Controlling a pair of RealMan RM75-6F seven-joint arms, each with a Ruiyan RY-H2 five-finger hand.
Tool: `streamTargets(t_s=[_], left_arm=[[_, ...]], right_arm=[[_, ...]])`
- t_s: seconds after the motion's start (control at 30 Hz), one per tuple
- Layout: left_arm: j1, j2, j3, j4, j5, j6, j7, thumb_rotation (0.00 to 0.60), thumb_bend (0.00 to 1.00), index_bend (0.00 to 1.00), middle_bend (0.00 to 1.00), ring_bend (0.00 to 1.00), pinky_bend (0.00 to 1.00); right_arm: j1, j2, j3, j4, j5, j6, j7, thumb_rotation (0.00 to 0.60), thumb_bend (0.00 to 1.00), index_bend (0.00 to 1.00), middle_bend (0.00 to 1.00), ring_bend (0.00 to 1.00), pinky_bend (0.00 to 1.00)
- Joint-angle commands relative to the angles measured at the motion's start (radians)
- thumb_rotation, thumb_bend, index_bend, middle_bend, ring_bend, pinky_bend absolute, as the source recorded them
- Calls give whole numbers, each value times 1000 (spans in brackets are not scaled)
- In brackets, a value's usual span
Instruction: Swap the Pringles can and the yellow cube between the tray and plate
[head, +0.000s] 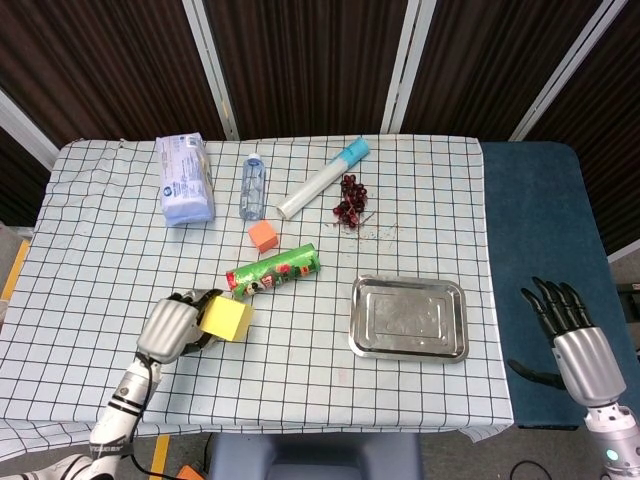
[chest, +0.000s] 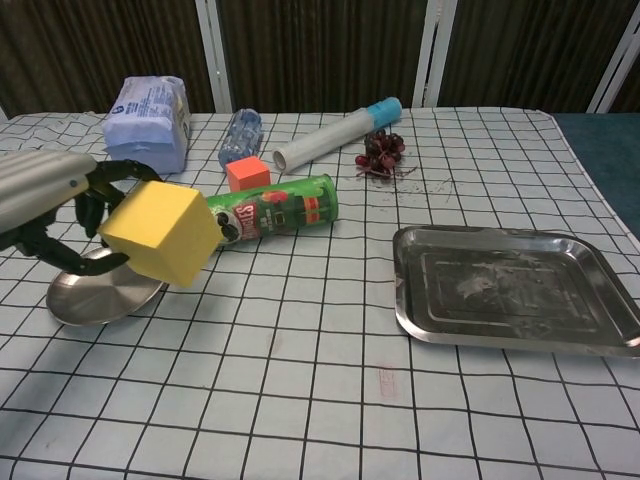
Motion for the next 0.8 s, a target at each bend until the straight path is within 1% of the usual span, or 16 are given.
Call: streamTargets(t_s=[0.03,0.2,0.3,0.37,0.4,0.47,0.53,0.57,0.63,0.7,0.8], left_arm=[[-51,-81,-9,-21,-34,-69,93,600,389,533,600,560,492],[-85,-180,-17,14,-108,-118,180,600,390,533,599,560,492],[-92,-207,-15,31,-128,-122,207,600,390,532,592,553,492],[-91,-217,-13,33,-137,-114,226,600,390,520,569,534,486],[-91,-217,-11,30,-139,-109,236,600,389,498,540,512,476],[-87,-207,-2,11,-147,-101,263,600,390,407,438,421,423],[-85,-187,6,-25,-176,-106,297,600,389,218,253,240,326],[-84,-174,8,-50,-191,-106,317,600,389,110,143,134,272],[-83,-149,18,-91,-212,-105,348,600,393,14,28,25,208],[-83,-132,23,-121,-230,-106,366,600,398,0,1,1,164],[-83,-112,29,-158,-250,-105,386,600,392,0,0,0,129]], right_arm=[[-3,4,-1,4,-7,9,10,600,52,61,0,0,0],[-8,10,-2,9,-18,25,36,600,53,60,0,0,0],[-8,15,-4,10,-24,26,45,600,52,60,0,0,0],[-9,15,-5,11,-25,25,46,600,53,61,0,0,0],[-9,16,-5,11,-25,24,46,600,53,61,0,0,0],[-7,16,-3,11,-23,20,45,600,52,61,0,0,0],[-7,15,-1,10,-20,19,41,600,52,62,0,0,0],[-8,14,-1,9,-20,19,40,600,53,62,0,0,0],[-9,15,-3,8,-25,20,42,600,52,64,0,0,0],[-10,15,-3,8,-26,21,43,600,52,65,0,0,0],[-10,14,-2,8,-26,24,44,600,53,68,0,0,0]])
